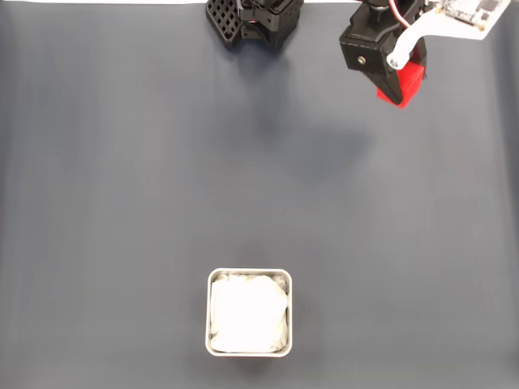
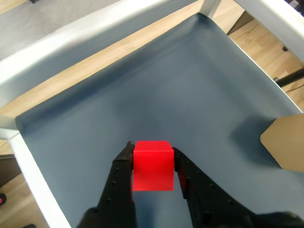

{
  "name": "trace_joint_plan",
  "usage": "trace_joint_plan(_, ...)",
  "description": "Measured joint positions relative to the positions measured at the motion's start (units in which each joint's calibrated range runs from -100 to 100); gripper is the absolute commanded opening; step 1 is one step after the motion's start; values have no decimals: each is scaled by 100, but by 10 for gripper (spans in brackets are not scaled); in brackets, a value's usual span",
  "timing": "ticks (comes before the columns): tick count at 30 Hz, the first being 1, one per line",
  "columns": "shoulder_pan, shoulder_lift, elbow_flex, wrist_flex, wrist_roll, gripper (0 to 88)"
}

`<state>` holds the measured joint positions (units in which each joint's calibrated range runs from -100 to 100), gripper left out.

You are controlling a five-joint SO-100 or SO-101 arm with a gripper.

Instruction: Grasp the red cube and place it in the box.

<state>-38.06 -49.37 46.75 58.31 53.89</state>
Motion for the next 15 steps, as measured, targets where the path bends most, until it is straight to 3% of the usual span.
trace_joint_plan(15,1335,1233,-1221,16,29,16)
